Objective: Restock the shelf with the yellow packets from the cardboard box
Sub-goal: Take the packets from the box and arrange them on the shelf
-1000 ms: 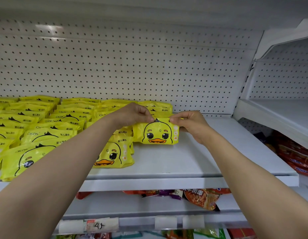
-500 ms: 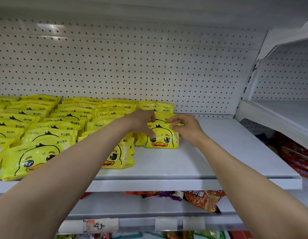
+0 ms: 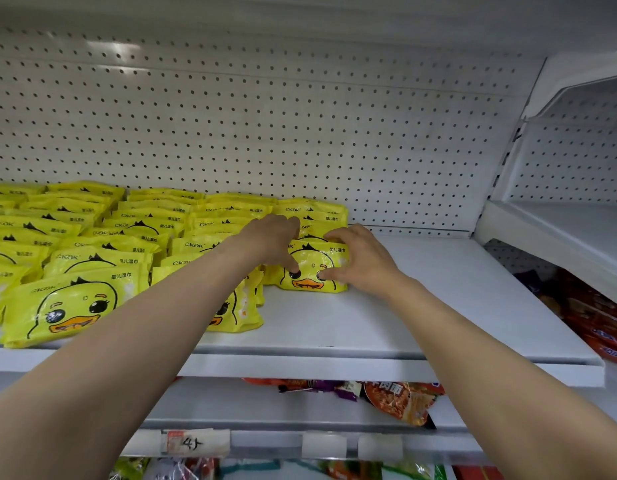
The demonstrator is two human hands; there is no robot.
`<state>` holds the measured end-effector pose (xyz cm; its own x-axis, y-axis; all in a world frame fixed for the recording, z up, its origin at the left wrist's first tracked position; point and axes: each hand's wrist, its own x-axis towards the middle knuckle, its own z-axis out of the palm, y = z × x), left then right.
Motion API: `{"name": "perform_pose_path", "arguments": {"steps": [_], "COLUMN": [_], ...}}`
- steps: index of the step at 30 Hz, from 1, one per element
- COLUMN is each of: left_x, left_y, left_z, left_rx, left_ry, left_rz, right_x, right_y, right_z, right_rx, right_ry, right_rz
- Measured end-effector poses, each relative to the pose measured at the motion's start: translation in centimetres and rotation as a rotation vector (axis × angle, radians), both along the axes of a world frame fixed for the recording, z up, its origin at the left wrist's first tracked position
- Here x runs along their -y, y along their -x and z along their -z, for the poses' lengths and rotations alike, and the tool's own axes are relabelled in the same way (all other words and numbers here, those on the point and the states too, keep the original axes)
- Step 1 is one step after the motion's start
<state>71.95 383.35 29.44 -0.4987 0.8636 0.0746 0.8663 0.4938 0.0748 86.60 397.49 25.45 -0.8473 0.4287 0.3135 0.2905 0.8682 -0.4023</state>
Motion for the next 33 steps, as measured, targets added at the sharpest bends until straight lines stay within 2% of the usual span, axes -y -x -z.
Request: {"name": "perform_pose_path", "arguments": {"steps": [5,11,15,19,26,33], "left_x": [0.5,0.8,1.2,3.3,15.1,33.3], "left_y": [-0.7,-1.6,-2.2,-2.7,-1.8,-0.6], "left_z": [0.6,1.4,1.6,0.0,-3.8,-4.0], "left_rx": [-0.049,-0.192,-0.214,-0.189,-0.110,-0.247], "left_ry": [-0.035,-0.067,-0.078,-0.178,-0.367,-0.504], "left_rz": [-0.055,-0.115,-0.141,-0.130,-0.210,-0.405], "right_x": [0.3,0.5,1.3,2.8,10.9,26.3], "right_y": [0.0,0.1,-0.3,-0.4,1.1,3.9], "right_z": [-0.4,-0.4,-0.8,-3.1,-8.4,-9.6], "right_rx": [0.043,0.046,0.107,0.141,0.032,-0.134], "right_ry": [-0.106,-0.209,-0.277,-0.325,-0.330,-0.359], "right_rz": [-0.002,-0.003,0.032,0.074,0.007,-0.220]}}
